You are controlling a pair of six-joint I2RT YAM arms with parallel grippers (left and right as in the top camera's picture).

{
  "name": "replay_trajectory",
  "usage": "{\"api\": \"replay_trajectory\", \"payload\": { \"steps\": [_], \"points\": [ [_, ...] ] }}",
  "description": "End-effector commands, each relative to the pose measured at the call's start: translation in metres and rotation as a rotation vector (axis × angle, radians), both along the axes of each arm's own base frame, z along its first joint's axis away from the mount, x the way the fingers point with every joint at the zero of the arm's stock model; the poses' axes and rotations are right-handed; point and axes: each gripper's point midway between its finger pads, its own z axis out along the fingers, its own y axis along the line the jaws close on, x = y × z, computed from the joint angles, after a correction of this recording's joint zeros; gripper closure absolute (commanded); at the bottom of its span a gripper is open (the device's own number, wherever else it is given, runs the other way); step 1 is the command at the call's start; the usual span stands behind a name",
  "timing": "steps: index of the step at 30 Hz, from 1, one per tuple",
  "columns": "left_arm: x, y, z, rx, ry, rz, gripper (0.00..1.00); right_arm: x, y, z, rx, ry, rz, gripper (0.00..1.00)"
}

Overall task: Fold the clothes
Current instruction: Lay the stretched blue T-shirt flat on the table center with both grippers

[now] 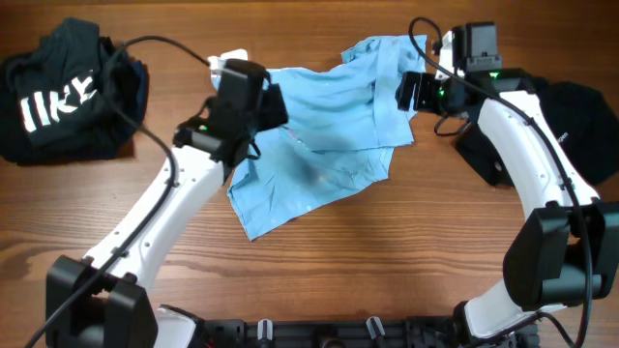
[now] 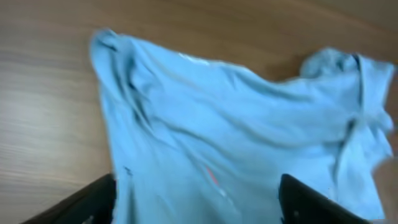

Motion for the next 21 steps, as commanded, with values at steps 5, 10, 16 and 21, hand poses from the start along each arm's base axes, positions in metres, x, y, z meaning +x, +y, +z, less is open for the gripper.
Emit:
{"api": "replay_trajectory", "payload": {
  "steps": [5,10,16,21],
  "points": [
    [-0.004,-0.024,-0.057,0.053,0.134,-0.100,0.43,-0.021,0.005,-0.023,0.045,0.054,0.010,0.11],
    [-0.004,-0.024,-0.083,0.075,0.188,-0.100,0.45,-0.026,0.009,-0.041,0.070,0.054,0.029,0.23],
    [-0.002,-0.024,-0.085,0.072,0.187,-0.098,0.45,-0.028,0.010,-0.058,0.074,0.032,0.030,0.39],
    [-0.002,-0.025,-0.085,0.071,0.183,-0.098,0.45,-0.029,0.009,-0.078,0.078,0.014,0.024,0.38]
  ]
}}
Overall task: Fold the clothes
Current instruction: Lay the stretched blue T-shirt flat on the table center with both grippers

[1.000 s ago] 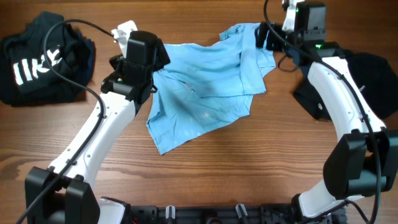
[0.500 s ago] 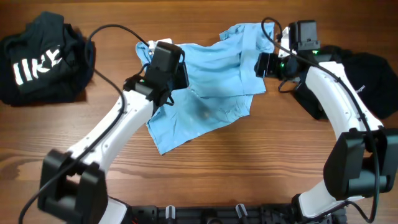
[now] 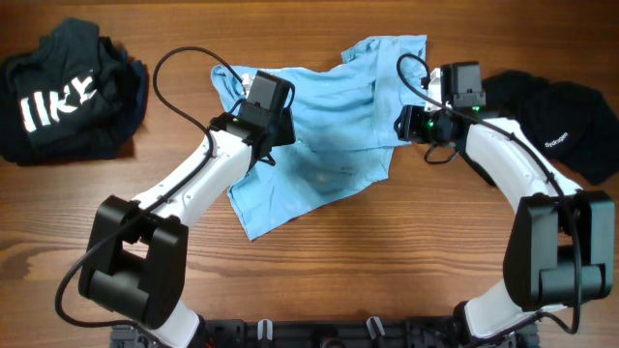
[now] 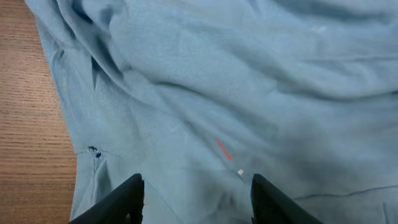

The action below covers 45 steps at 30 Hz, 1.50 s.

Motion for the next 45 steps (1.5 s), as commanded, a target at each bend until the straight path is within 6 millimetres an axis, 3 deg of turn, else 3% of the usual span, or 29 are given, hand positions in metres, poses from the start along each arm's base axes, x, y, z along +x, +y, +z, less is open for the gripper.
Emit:
{"api": "replay_trajectory", "payload": {
  "steps": [1,15,17,19,20,24,27,30,34,37,41,45],
  "points": [
    [0.002,-0.001,0.002,-0.003,-0.007,-0.008,0.45,-0.003,0.001,-0.011,0.021,-0.005,-0.004,0.38],
    [0.002,-0.001,0.002,-0.003,-0.007,-0.008,0.45,-0.003,0.001,-0.068,0.021,0.073,-0.007,0.41],
    [0.002,-0.001,0.002,-0.003,-0.007,-0.008,0.45,-0.004,0.003,-0.069,0.033,0.079,-0.005,0.54],
    [0.002,-0.001,0.002,-0.003,-0.007,-0.008,0.45,-0.002,0.006,-0.067,0.056,0.078,-0.021,0.88],
    [0.002,-0.001,0.003,-0.004,-0.008,-0.008,0.45,-0.001,0.007,-0.066,0.063,0.076,-0.026,0.96],
    [0.002,-0.001,0.002,-0.003,-0.007,-0.008,0.45,0.002,0.014,-0.054,0.110,0.069,-0.017,0.95],
    [0.002,-0.001,0.002,-0.003,-0.007,-0.008,0.45,0.012,0.015,-0.022,0.114,0.014,-0.009,0.96],
    [0.002,-0.001,0.002,-0.003,-0.007,-0.008,0.45,0.024,0.017,0.029,0.123,-0.088,-0.003,0.96],
    [0.002,-0.001,0.003,-0.004,-0.008,-0.008,0.45,0.036,0.017,0.127,0.131,-0.307,0.021,0.96],
    [0.002,-0.001,0.003,-0.004,-0.008,-0.008,0.45,0.034,0.017,0.175,0.139,-0.419,0.027,0.96],
    [0.001,-0.006,0.003,-0.020,-0.001,-0.022,0.46,0.025,0.017,0.208,0.151,-0.493,0.026,0.96],
    [-0.006,-0.023,0.010,-0.080,0.006,-0.075,0.50,0.021,0.023,0.216,0.156,-0.511,0.039,0.96]
  ]
}}
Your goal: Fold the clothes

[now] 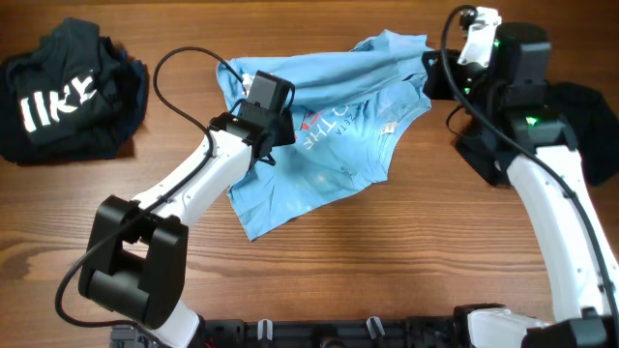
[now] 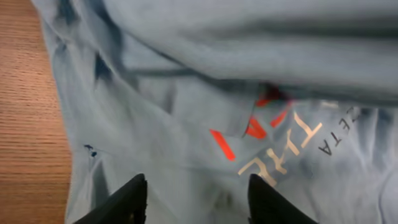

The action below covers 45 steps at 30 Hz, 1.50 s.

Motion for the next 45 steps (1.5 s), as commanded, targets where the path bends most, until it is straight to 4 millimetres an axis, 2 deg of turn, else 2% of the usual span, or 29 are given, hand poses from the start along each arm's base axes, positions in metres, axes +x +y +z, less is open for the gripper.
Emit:
{"api": "replay_trajectory", "payload": {
  "steps": [1,3,8,15,19,23,28,33,37,40,45],
  "points": [
    [-0.006,-0.023,0.014,-0.062,-0.012,-0.071,0.49,-0.002,0.008,0.000,0.014,0.006,0.019,0.96],
    [-0.010,-0.036,0.023,-0.047,-0.044,-0.152,0.44,-0.003,0.009,0.000,0.021,0.010,0.024,0.96],
    [-0.015,-0.070,0.031,0.006,-0.129,-0.329,0.39,-0.005,0.014,0.001,0.040,0.011,0.051,0.96],
    [-0.003,-0.094,0.042,0.110,-0.281,-0.420,0.33,-0.005,0.014,0.001,0.041,0.012,0.051,0.96],
    [0.011,-0.098,0.043,0.132,-0.342,-0.392,0.31,-0.005,0.014,0.002,0.040,0.009,0.050,0.96],
    [0.022,-0.108,0.034,0.116,-0.377,-0.389,0.31,-0.004,0.014,0.002,0.040,0.006,0.051,0.96],
    [0.021,-0.128,0.020,0.101,-0.393,-0.408,0.30,-0.004,0.014,0.003,0.039,0.002,0.051,0.95],
    [0.017,-0.139,0.038,0.159,-0.494,-0.299,0.23,-0.003,0.014,0.003,0.038,0.000,0.050,0.96],
    [0.006,-0.153,0.048,0.185,-0.553,-0.264,0.22,-0.003,0.014,0.003,0.037,-0.001,0.048,0.96],
    [0.010,-0.147,0.050,0.184,-0.579,-0.175,0.21,-0.004,0.014,0.003,0.037,0.003,0.048,0.96],
    [0.030,-0.138,0.044,0.168,-0.617,-0.109,0.18,-0.004,0.014,0.002,0.039,0.006,0.051,0.96]
  ]
}}
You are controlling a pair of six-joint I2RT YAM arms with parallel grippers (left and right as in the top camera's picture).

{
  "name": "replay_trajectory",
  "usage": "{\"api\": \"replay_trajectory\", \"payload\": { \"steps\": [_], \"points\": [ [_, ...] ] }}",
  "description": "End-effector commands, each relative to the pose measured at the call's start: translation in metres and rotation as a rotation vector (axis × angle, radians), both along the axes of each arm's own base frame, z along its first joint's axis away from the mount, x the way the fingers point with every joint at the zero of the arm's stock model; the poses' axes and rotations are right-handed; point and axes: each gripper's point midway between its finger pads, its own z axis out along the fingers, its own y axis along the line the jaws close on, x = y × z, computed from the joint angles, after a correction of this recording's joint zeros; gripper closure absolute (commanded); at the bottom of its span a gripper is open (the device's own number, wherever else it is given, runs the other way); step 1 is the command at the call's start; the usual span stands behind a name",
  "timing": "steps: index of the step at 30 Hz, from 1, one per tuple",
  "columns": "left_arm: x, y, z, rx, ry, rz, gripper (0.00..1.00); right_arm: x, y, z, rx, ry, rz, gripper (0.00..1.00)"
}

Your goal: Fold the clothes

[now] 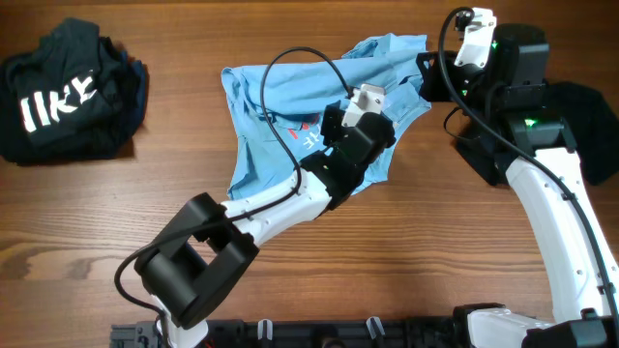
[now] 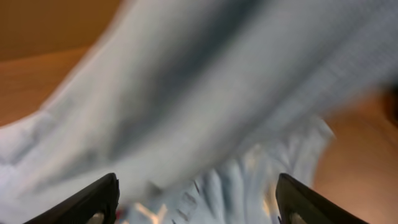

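Note:
A light blue T-shirt with a red and white print lies crumpled at the table's far middle. Its right edge rises to my right gripper, which is shut on it above the table. My left gripper reaches across the shirt's middle, over the print. In the blurred left wrist view the left gripper is open, its black fingers wide apart. Between them there is only the blue T-shirt, close up.
A black garment with white letters is bunched at the far left. Another black garment lies at the far right, beside the right arm. The left arm's cable loops over the shirt. Bare wood fills the near half.
My left gripper has gone from the shirt's upper left to over its middle, and its fingers stand wider apart. The right gripper holds the raised edge where it was.
First my left gripper hovered over the shirt's left part and the right was at its folded right side. Then both sat low on the cloth. Then the right gripper held the top layer raised, baring the print. Now the left reaches across the middle.

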Motion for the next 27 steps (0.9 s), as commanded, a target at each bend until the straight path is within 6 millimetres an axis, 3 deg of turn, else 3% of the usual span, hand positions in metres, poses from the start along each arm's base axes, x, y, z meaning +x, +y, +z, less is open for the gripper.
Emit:
{"api": "replay_trajectory", "payload": {
  "steps": [1,9,15,18,24,27],
  "points": [
    [0.024,0.023,-0.010,-0.022,-0.040,0.129,0.17,-0.001,0.005,0.002,0.022,0.002,0.016,0.96],
    [0.051,0.033,-0.018,-0.088,-0.096,0.172,0.16,-0.001,0.005,0.002,0.022,0.003,0.016,0.96],
    [0.056,0.045,-0.023,-0.073,-0.084,0.194,0.28,-0.001,0.005,0.002,0.023,0.003,0.016,0.96],
    [0.061,0.061,-0.029,-0.046,-0.061,0.225,0.35,-0.001,0.005,0.002,0.023,0.003,0.016,0.96],
    [0.077,0.095,-0.036,-0.027,-0.040,0.290,0.35,-0.001,0.005,0.002,0.023,0.002,0.016,0.96],
    [0.081,0.100,-0.040,-0.039,-0.022,0.277,0.34,-0.001,0.005,0.002,0.023,0.003,0.016,0.96]
  ]
}}
